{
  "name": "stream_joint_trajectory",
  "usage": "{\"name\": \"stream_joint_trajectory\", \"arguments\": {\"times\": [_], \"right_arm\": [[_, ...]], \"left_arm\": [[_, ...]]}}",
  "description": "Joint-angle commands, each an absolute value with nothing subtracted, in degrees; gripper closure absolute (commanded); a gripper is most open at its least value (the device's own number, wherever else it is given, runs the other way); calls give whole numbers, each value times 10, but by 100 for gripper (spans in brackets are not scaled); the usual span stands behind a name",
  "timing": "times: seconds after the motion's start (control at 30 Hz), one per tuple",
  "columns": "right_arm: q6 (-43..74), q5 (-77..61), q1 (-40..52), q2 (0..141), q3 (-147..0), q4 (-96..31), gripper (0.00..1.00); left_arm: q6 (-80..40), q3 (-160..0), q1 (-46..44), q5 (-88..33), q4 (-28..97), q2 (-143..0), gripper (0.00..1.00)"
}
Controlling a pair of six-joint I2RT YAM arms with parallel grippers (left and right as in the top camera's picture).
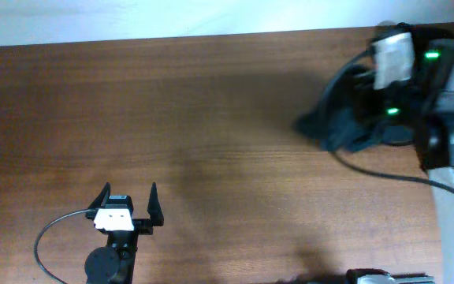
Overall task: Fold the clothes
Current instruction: 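Grasp a black garment with the right gripper and drag it to center, then reach the left gripper to the black garment and grasp its edge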
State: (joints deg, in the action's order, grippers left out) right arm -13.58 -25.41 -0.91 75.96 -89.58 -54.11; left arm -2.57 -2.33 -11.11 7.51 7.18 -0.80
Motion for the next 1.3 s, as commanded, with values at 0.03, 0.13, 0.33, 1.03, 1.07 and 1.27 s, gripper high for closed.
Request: {"name": "stream_joint_trajectory", "arguments": {"times": [0.03, 0.13, 0.33, 1.03, 1.07, 1.27], "right_arm": [[-161, -251, 82, 776, -904, -542, 96], [-160, -213, 137, 790, -904, -545, 96], [-156, -185, 219, 821, -904, -546, 96], [-25, -171, 244, 833, -904, -502, 96], [-16, -171, 244, 833, -904, -496, 96], [42, -168, 244, 833, -904, -459, 96]], "left_arm": [[-17, -19, -108, 73, 71, -3, 1], [-17, -19, -108, 73, 71, -3, 1], [-17, -19, -108, 73, 71, -3, 1], [-93, -40, -109, -183, 2, -4, 1], [-116, -51, -109, -194, 26, -7, 1], [-116, -191, -109, -231, 241, -58, 1]]}}
